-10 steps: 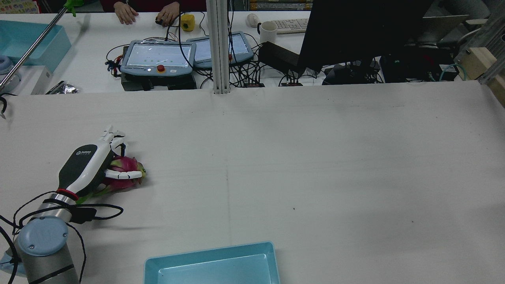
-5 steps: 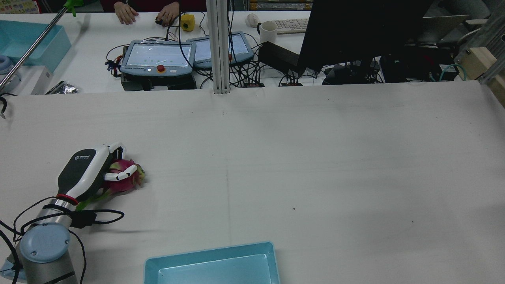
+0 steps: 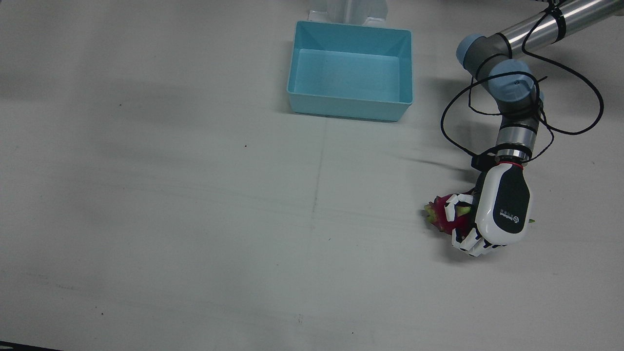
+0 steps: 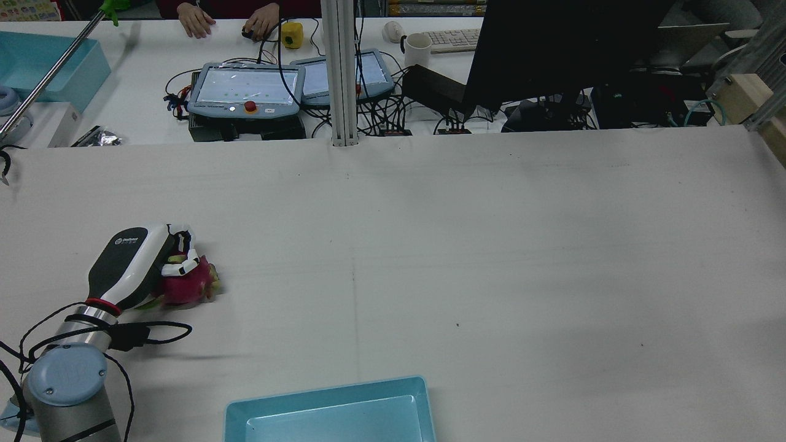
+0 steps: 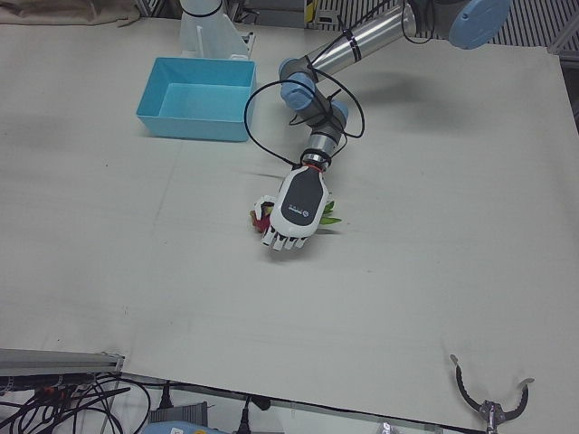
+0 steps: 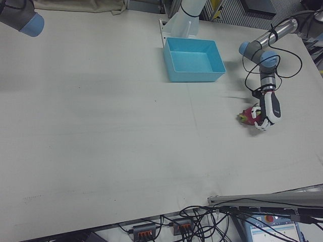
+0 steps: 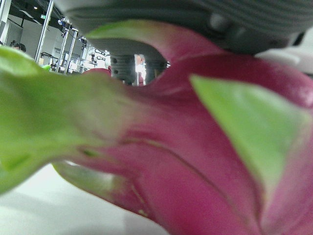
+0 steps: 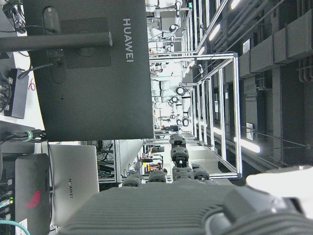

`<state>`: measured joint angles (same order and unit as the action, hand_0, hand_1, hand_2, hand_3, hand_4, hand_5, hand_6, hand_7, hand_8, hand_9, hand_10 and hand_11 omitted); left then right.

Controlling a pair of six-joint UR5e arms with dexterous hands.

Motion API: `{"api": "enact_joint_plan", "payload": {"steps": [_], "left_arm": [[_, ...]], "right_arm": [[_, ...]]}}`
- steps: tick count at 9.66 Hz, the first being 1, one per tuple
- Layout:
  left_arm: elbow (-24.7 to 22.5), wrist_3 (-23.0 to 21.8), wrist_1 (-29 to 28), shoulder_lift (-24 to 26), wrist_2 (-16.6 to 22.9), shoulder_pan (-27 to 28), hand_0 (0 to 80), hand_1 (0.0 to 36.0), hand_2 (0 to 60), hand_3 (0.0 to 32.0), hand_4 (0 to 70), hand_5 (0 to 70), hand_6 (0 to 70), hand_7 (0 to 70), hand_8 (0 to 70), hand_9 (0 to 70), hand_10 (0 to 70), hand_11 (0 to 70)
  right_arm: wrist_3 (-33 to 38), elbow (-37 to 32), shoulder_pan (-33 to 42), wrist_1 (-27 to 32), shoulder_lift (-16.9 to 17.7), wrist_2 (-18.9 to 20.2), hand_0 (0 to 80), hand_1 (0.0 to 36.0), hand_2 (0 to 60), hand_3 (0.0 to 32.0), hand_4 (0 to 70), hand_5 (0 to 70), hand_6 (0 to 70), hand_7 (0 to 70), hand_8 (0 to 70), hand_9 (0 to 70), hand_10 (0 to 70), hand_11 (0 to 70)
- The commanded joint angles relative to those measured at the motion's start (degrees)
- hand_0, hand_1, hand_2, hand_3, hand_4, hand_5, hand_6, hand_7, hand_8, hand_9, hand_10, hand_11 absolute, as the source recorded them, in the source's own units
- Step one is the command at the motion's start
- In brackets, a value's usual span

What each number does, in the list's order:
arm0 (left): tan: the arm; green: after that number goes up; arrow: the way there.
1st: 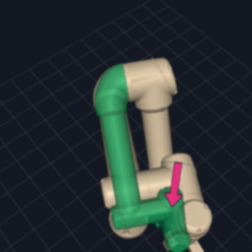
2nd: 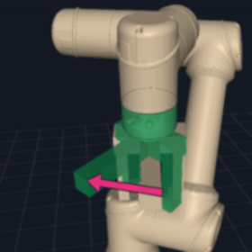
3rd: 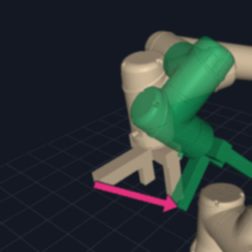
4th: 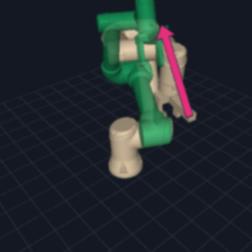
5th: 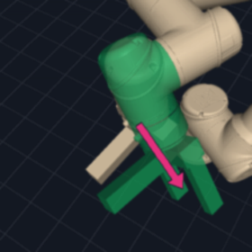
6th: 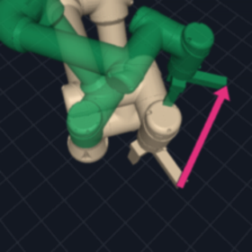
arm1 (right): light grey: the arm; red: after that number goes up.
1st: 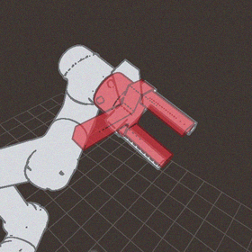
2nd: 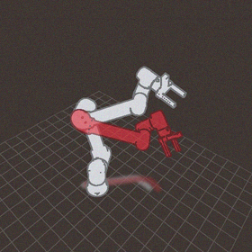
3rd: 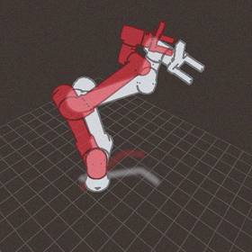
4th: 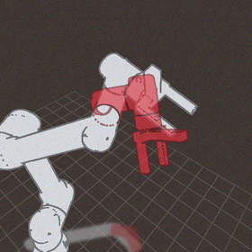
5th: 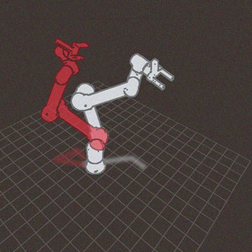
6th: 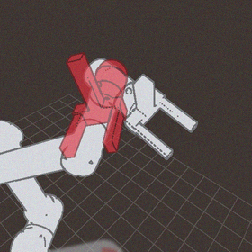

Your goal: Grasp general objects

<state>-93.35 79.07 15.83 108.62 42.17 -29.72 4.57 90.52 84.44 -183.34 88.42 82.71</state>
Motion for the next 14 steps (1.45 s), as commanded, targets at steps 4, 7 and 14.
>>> {"api": "enact_joint_plan", "payload": {"steps": [4,7,14], "left_arm": [[-10.69,-0.32,3.84,-0.08,0.10,-3.76,5.7,2.6,60.0,0.0,70.0,70.0,70.0,63.1,70.0,70.0,70.0,70.0],[-14.21,-0.49,6.30,-0.34,0.19,-4.82,7.3,0.2,60.0,0.0,70.0,70.0,70.0,60.5,66.5,69.3,70.0,70.0],[-22.30,-0.85,2.56,-4.21,15.91,-5.08,14.2,0.0,0.0,0.0,19.6,30.4,7.5,19.6,20.3,13.1,70.0,70.0]], "right_arm": [[-0.09,0.09,0.03,0.00,0.00,0.00,0.0,0.0,0.0,0.0,0.0,0.0,0.0,0.0,0.0,0.0,0.0,0.0],[-0.09,0.09,0.03,-0.09,0.00,0.00,0.0,0.0,0.0,0.0,0.0,0.0,0.0,0.0,0.0,0.0,0.0,0.0],[-0.09,0.18,0.03,-0.09,0.00,0.00,0.0,0.0,0.0,0.0,0.0,0.0,0.0,0.0,0.0,0.0,0.0,0.0]]}}
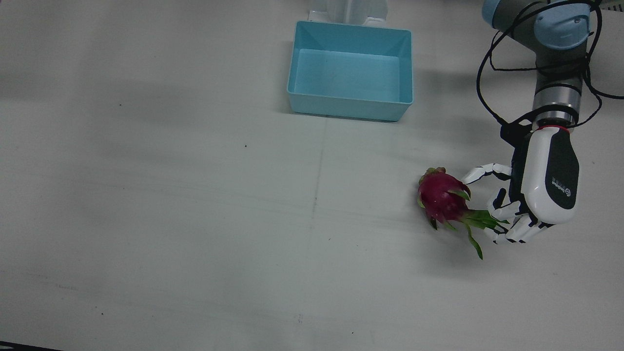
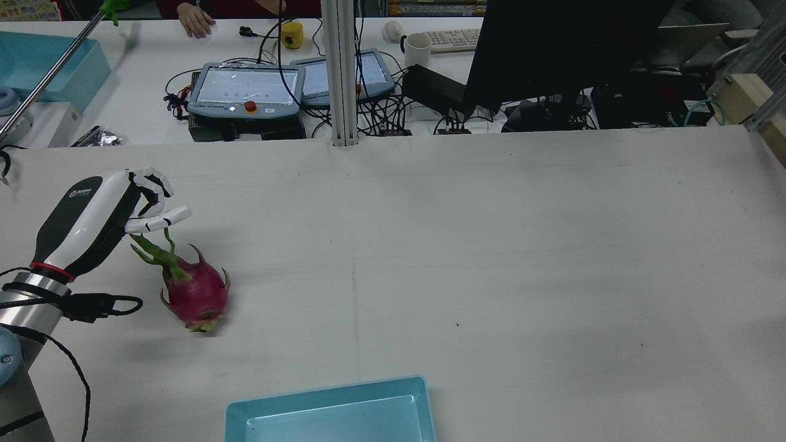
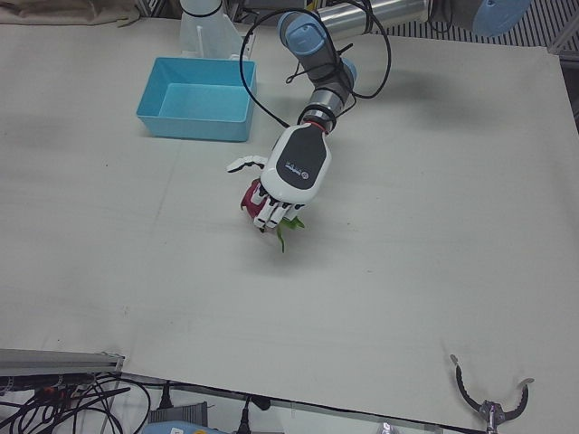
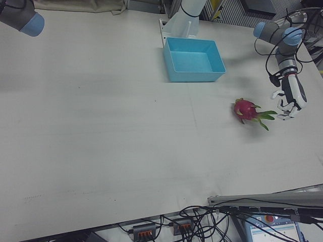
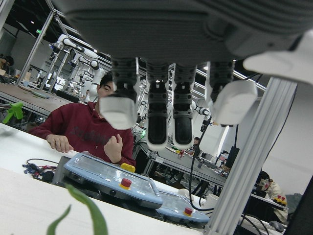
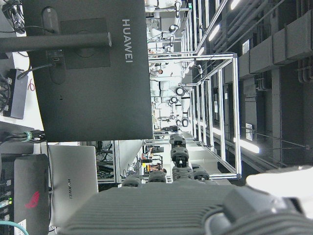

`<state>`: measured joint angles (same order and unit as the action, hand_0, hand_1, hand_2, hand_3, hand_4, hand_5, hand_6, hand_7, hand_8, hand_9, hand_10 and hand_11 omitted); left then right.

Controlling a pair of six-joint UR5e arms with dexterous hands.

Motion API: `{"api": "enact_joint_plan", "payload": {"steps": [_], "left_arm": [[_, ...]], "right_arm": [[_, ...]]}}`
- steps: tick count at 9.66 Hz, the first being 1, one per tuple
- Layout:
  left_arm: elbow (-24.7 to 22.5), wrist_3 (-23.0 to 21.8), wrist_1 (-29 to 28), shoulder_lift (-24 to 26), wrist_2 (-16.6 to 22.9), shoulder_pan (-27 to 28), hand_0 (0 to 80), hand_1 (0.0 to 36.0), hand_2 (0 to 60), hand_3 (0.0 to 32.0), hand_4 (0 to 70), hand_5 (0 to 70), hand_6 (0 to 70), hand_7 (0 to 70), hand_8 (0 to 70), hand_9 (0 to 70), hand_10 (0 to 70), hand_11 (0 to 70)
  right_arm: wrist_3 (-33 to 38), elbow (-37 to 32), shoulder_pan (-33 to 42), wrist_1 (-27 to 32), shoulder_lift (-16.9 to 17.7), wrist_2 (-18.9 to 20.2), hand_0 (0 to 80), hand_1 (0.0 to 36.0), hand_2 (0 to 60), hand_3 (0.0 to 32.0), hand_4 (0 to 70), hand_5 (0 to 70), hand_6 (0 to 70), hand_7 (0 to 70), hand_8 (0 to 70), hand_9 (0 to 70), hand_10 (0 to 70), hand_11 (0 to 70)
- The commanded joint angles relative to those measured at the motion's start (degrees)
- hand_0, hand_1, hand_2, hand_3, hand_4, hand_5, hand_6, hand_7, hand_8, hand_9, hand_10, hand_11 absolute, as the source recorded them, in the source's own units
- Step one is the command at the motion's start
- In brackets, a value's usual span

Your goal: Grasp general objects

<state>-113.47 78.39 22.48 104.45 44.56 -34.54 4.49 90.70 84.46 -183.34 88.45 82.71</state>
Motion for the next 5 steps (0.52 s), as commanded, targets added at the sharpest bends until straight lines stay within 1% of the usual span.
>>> {"api": "enact_joint_plan", "payload": {"steps": [1,2,3,4,5], "left_arm": [[-2.10,0.18,-5.59,-0.04,17.97,-0.78,26.3,0.0,0.0,0.0,3.7,5.2,0.0,10.8,11.0,1.0,38.8,54.7],[-2.19,0.19,-6.21,-0.04,18.37,-0.88,36.2,1.1,0.0,1.0,0.0,0.0,0.0,3.8,7.4,0.0,18.0,26.5],[-1.58,0.36,-8.04,-0.04,18.46,-0.88,37.5,1.9,0.0,21.0,0.0,0.0,0.0,0.1,6.3,0.0,9.8,14.7],[-0.36,0.88,-8.32,0.05,18.46,-0.88,37.8,2.4,0.0,32.0,0.0,0.0,0.0,0.0,5.4,0.0,2.1,3.6],[1.05,1.15,-8.85,0.05,18.37,-0.79,39.7,3.8,0.0,32.0,0.0,0.0,0.0,0.0,1.5,0.0,0.0,0.0]], "right_arm": [[0.00,0.00,0.00,0.00,-0.03,0.00,0.0,0.0,0.0,0.0,0.0,0.0,0.0,0.0,0.0,0.0,0.0,0.0],[0.00,-0.09,0.00,0.00,0.05,0.00,0.0,0.0,0.0,0.0,0.0,0.0,0.0,0.0,0.0,0.0,0.0,0.0],[0.00,-0.09,0.00,-0.09,-0.03,0.00,0.0,0.0,0.0,0.0,0.0,0.0,0.0,0.0,0.0,0.0,0.0,0.0],[0.08,-0.17,0.00,-0.09,-0.03,0.00,0.0,0.0,0.0,0.0,0.0,0.0,0.0,0.0,0.0,0.0,0.0,0.0],[0.00,-0.17,0.00,-0.09,-0.03,0.00,0.0,0.0,0.0,0.0,0.0,0.0,0.0,0.0,0.0,0.0,0.0,0.0]]}}
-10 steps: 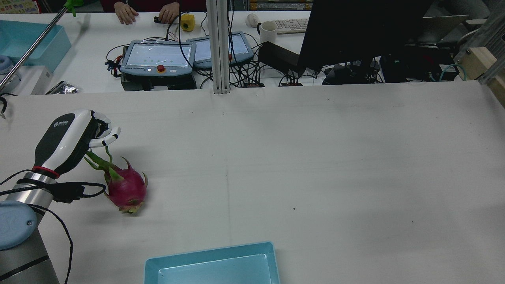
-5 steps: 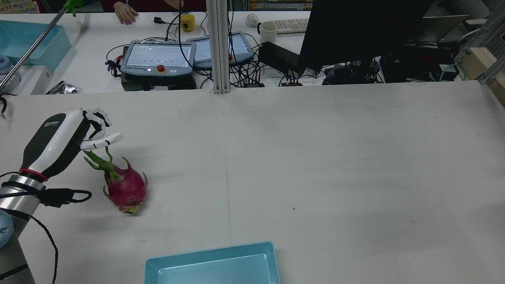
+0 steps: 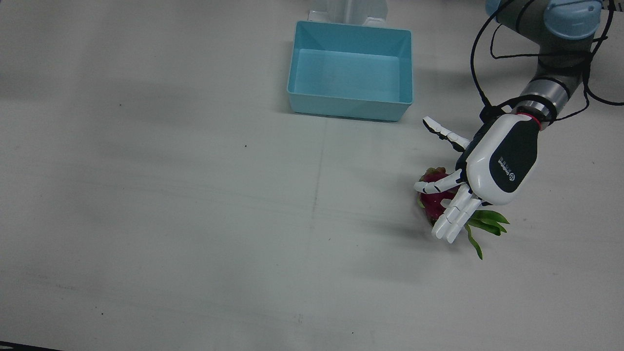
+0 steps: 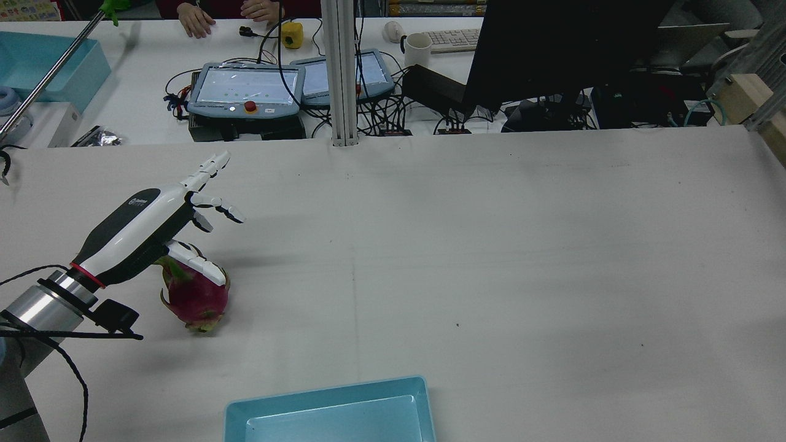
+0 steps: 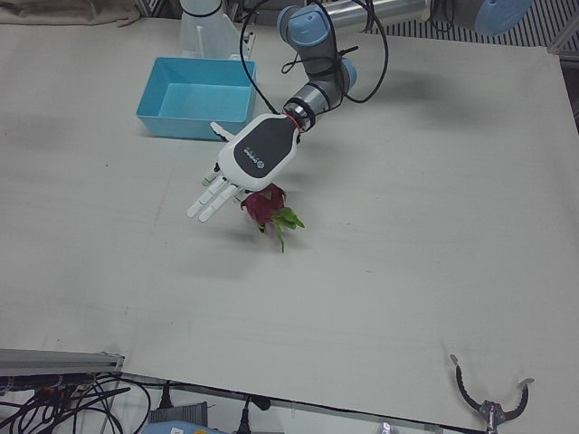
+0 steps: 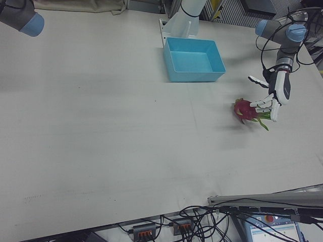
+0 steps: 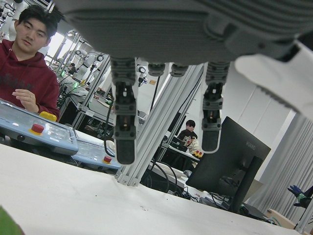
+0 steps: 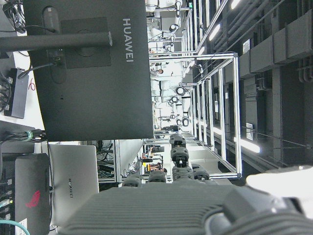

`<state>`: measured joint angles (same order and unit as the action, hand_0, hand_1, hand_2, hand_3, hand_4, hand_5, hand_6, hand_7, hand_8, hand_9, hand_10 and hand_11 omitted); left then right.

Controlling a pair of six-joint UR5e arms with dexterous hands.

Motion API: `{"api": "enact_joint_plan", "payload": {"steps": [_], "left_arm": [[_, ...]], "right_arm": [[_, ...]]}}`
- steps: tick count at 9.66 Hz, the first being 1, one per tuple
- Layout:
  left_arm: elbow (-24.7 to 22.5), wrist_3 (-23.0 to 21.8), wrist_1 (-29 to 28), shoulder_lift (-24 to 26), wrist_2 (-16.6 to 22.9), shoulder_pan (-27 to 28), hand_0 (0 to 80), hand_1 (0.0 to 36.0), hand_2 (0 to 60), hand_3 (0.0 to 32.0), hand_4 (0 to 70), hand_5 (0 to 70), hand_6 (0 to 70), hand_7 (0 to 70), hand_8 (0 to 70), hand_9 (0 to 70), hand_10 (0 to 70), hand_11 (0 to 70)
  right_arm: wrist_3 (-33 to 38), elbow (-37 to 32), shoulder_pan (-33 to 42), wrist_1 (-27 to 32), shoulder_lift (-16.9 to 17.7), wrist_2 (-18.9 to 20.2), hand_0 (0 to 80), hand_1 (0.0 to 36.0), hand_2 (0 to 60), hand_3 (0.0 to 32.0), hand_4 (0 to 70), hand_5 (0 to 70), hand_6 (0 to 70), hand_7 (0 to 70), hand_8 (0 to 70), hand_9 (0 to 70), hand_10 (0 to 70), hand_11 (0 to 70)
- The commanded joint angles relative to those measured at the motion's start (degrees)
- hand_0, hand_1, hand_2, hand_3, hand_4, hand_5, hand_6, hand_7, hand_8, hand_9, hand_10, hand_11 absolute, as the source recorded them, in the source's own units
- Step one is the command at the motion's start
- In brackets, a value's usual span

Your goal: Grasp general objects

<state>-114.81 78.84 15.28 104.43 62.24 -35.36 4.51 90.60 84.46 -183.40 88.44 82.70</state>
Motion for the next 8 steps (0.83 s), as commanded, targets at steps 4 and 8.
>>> {"api": "enact_joint_plan", "payload": {"steps": [4,8], "left_arm": [[9.59,7.38,-11.03,-0.63,0.60,0.03,40.7,3.9,0.0,32.0,0.0,0.0,0.0,0.0,0.0,0.0,0.0,0.0],[10.47,7.47,-29.30,-11.07,0.78,-1.38,40.1,3.4,0.0,32.0,0.0,0.0,0.0,0.0,0.8,0.0,0.0,0.0]], "right_arm": [[0.06,-0.16,-0.09,0.06,-0.03,0.00,0.0,0.0,0.0,0.0,0.0,0.0,0.0,0.0,0.0,0.0,0.0,0.0],[0.06,-0.25,0.00,0.06,-0.03,0.00,0.0,0.0,0.0,0.0,0.0,0.0,0.0,0.0,0.0,0.0,0.0,0.0]]}}
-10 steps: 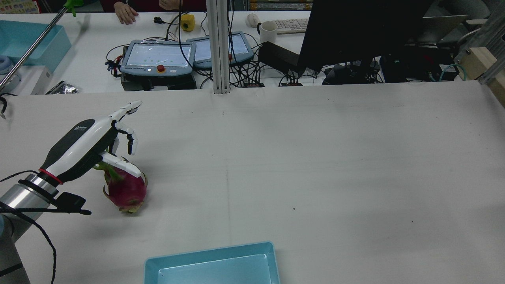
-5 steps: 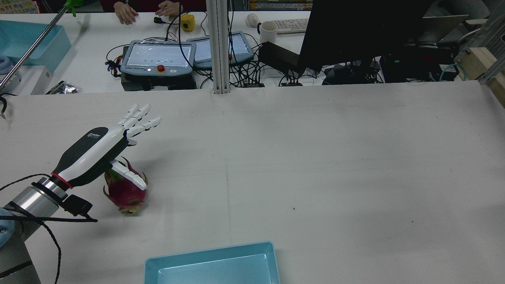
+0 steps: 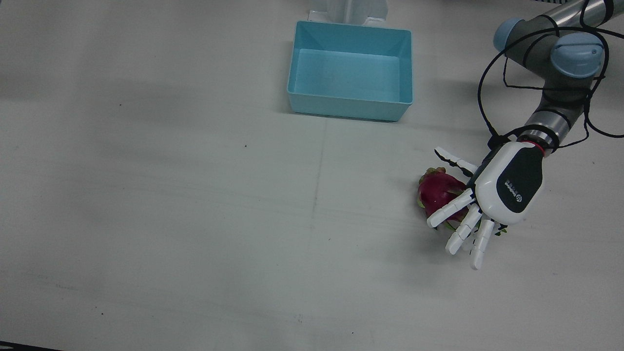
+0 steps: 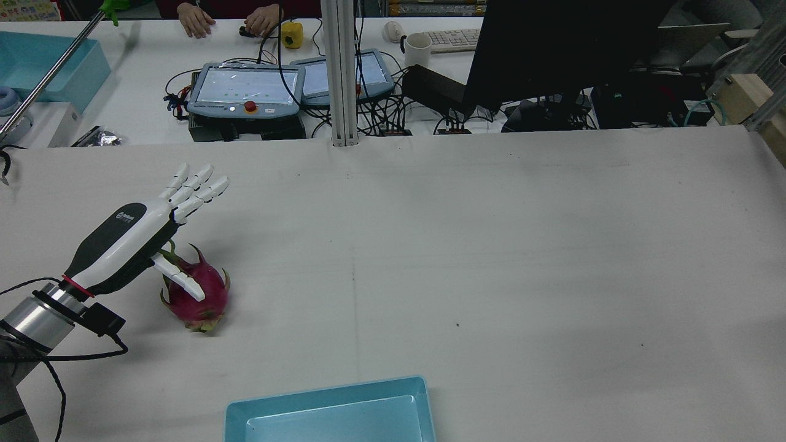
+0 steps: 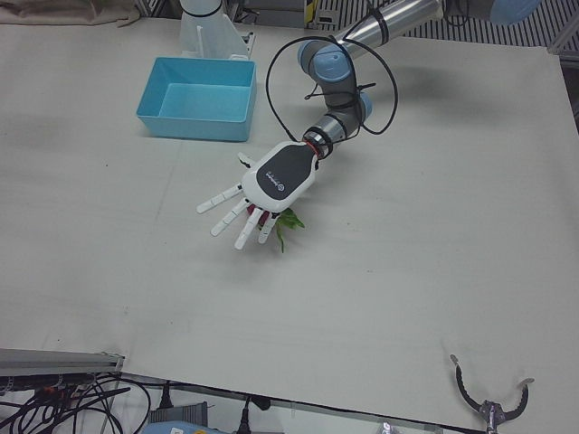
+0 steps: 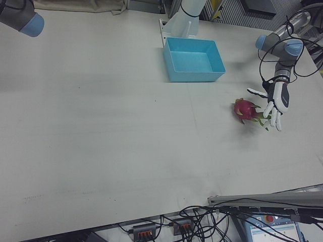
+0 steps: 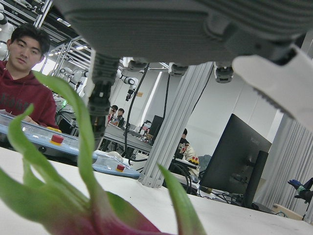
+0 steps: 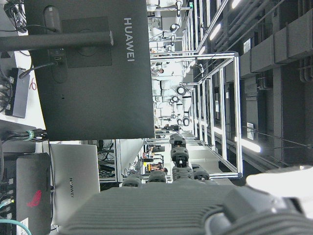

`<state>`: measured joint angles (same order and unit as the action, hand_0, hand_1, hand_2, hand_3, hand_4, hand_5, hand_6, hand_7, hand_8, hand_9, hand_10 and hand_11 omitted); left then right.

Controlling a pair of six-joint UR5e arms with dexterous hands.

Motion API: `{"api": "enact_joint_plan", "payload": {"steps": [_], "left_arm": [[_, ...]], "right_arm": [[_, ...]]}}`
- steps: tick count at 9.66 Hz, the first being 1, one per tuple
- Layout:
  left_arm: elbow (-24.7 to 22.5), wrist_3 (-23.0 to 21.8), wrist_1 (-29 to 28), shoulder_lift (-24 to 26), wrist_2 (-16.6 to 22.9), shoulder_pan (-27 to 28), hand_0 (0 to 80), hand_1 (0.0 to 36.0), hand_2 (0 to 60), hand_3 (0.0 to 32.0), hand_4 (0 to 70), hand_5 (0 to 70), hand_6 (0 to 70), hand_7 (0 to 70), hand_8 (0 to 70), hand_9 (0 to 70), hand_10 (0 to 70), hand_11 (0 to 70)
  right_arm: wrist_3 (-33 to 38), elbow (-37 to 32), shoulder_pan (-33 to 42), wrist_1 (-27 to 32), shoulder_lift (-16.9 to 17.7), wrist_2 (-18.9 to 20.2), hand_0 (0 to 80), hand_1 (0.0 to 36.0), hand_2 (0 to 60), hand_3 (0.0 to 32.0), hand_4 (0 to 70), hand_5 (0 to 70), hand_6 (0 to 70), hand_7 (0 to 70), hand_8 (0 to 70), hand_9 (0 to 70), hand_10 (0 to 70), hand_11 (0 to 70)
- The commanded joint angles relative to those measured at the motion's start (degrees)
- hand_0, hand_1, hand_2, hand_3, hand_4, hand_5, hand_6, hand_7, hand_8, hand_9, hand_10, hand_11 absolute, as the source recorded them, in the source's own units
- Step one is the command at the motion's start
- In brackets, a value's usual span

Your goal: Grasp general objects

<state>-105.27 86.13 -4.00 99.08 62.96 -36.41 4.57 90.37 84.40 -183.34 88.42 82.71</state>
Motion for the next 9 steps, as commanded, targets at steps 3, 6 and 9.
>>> {"api": "enact_joint_plan", "payload": {"steps": [3,6,9], "left_arm": [[2.34,3.42,-19.45,-9.78,1.10,0.29,40.8,3.6,0.0,32.0,0.0,0.0,0.0,0.0,1.1,0.0,0.0,0.0],[2.52,6.51,-26.06,-11.37,7.17,0.11,41.2,4.1,0.0,32.0,0.0,0.0,0.0,0.0,1.2,0.0,0.0,0.0],[3.05,7.91,-22.48,-6.82,7.17,0.38,41.1,4.4,0.0,32.0,0.0,0.0,0.0,0.0,1.6,0.0,0.0,0.0]], "right_arm": [[0.00,-0.02,0.06,0.00,0.00,0.00,0.0,0.0,0.0,0.0,0.0,0.0,0.0,0.0,0.0,0.0,0.0,0.0],[0.00,0.07,0.06,0.00,0.00,0.00,0.0,0.0,0.0,0.0,0.0,0.0,0.0,0.0,0.0,0.0,0.0,0.0],[0.00,0.15,0.06,0.00,0.00,0.00,0.0,0.0,0.0,0.0,0.0,0.0,0.0,0.0,0.0,0.0,0.0,0.0]]}}
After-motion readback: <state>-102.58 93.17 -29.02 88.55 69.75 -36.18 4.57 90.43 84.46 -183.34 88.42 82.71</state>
